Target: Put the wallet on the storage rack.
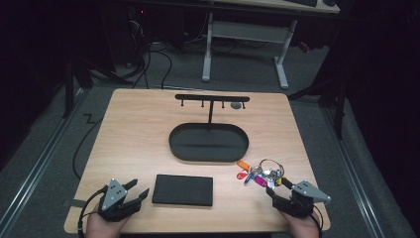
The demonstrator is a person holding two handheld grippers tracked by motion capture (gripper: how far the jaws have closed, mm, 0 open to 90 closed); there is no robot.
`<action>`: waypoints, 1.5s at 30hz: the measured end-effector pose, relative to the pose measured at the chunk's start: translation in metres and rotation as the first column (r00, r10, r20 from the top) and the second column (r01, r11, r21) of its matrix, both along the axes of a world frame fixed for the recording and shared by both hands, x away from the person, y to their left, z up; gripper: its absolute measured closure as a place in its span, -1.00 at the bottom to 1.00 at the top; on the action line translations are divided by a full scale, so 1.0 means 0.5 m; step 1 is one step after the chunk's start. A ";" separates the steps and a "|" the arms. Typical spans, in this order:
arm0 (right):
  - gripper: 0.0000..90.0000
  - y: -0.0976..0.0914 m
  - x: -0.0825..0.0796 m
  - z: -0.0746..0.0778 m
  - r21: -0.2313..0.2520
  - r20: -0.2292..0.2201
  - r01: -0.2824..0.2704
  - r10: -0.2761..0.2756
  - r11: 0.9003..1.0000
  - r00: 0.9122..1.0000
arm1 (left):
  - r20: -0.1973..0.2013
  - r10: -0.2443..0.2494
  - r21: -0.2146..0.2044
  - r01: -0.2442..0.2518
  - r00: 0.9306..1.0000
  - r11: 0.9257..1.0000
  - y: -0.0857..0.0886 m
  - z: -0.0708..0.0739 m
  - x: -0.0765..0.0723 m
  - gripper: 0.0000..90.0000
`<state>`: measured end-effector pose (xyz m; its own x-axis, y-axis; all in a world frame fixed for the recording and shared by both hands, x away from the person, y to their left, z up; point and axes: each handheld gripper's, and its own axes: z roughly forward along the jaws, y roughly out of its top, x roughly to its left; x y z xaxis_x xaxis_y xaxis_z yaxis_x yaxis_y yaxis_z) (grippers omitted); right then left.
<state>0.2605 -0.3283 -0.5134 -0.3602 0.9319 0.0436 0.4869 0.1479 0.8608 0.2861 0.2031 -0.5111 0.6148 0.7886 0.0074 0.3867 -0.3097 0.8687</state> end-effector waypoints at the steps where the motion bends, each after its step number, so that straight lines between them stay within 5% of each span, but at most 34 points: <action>1: -0.34 -0.002 -0.001 -0.002 -0.028 0.005 0.007 -0.007 1.000 1.000 | 0.000 0.000 0.000 0.000 1.000 1.000 0.000 0.000 0.000 0.06; 4: -0.34 -0.006 -0.005 -0.004 -0.028 0.009 0.013 -0.013 1.000 1.000 | -0.048 -0.009 -0.029 0.007 0.999 1.000 -0.001 -0.008 0.013 0.10; 9: -0.32 -0.018 -0.018 -0.009 -0.022 0.010 0.007 -0.007 1.000 1.000 | -0.083 -0.021 -0.018 0.020 0.996 1.000 -0.019 -0.017 0.020 0.08; 15: -0.32 -0.023 -0.019 -0.008 -0.004 0.011 0.004 -0.004 1.000 1.000 | -0.085 0.011 0.066 -0.005 0.996 0.998 -0.034 -0.024 0.014 0.36; 20: -0.32 -0.013 -0.014 -0.006 -0.007 0.016 -0.021 0.021 1.000 1.000 | -0.090 -0.004 0.152 0.018 0.996 0.988 -0.048 -0.033 0.007 0.63; 26: -0.32 -0.008 -0.010 -0.006 -0.007 0.017 -0.044 0.044 0.999 0.999 | -0.075 -0.036 0.199 0.051 0.997 0.979 -0.063 -0.033 -0.006 0.74; 35: -0.34 0.001 0.011 -0.001 0.014 0.028 -0.059 0.058 0.998 0.998 | -0.078 -0.047 0.192 0.061 0.996 0.979 -0.070 -0.034 -0.036 0.72; 45: -0.34 0.019 0.031 -0.002 0.008 0.034 -0.103 0.103 0.995 0.994 | -0.060 -0.182 0.229 0.191 0.981 0.954 -0.137 -0.031 -0.087 0.57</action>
<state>0.2763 -0.3189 -0.5141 -0.4555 0.8894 0.0388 0.4403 0.1872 0.8781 0.2427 0.1344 -0.5264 0.7544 0.6388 0.1510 0.3336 -0.5712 0.7499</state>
